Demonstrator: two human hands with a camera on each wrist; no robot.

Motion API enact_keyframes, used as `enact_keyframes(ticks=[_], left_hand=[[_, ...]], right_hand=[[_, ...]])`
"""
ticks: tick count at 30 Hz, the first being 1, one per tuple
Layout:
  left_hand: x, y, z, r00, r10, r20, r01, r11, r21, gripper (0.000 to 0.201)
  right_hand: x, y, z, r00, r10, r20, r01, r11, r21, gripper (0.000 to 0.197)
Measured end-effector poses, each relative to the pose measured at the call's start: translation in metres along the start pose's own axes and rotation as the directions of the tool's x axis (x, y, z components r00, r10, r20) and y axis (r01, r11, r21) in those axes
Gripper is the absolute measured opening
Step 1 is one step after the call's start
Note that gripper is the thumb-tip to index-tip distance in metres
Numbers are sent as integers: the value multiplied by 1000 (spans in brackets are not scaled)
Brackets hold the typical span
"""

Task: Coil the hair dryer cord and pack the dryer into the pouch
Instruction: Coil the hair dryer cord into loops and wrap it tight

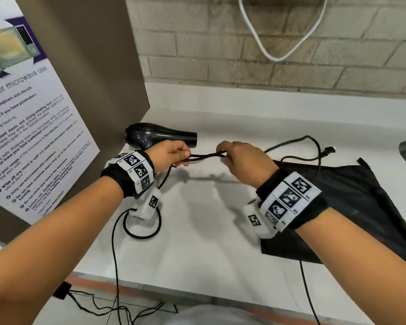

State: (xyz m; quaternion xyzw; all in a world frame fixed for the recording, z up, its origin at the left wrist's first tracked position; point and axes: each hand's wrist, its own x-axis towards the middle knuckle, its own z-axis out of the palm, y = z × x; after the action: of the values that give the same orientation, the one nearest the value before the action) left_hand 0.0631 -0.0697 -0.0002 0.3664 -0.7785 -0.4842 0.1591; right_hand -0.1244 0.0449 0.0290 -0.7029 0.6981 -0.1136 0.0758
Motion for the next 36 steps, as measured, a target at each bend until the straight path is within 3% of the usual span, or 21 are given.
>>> enact_keyframes(ticks=[3,5,9,16,20,23,25,27,29,30,33,36], left_hand=[[-5,-2,-6,1000,-11,1,11,997,81,14],[-11,-8,-12,997,-76,5,73,974,216,24],[-22,-30,-21,963,-270,-2,218,772,597,34],[-41,-34,-10,888,-457,43,313,671,672,49],[-37,-40,5,936,-352,15,258,715,650,70],[-33,-41,20,953,-292,85,117,609,784,47],[-31,-39,24,960,-258,104,75,599,797,33],[-28,-32,17,986,-141,92,38,715,698,22],[-24,-17,3,998,30,-55,2,865,502,13],[-21,-7,-6,986,53,-161,11,928,373,10],[-11,20,-25,930,-59,-362,41,997,-58,25],[-1,35,-35,900,-136,-414,45,974,-222,27]], right_hand=[[11,7,-3,995,22,-94,-10,992,123,24],[16,12,-7,991,37,-127,-22,993,115,25],[22,19,-15,973,136,-188,-101,977,187,22],[32,30,-6,943,216,-253,-140,948,288,43],[35,26,-4,960,180,-213,-125,961,247,44],[36,26,1,970,168,-173,-134,971,196,41],[31,26,4,980,126,-151,-113,989,91,38],[22,25,4,986,-39,-164,5,980,-198,27],[13,21,6,968,-246,-58,198,880,-432,37],[9,19,8,962,-272,33,253,833,-493,44],[3,24,19,963,-190,191,267,764,-588,45],[3,30,16,966,-164,201,257,717,-649,23]])
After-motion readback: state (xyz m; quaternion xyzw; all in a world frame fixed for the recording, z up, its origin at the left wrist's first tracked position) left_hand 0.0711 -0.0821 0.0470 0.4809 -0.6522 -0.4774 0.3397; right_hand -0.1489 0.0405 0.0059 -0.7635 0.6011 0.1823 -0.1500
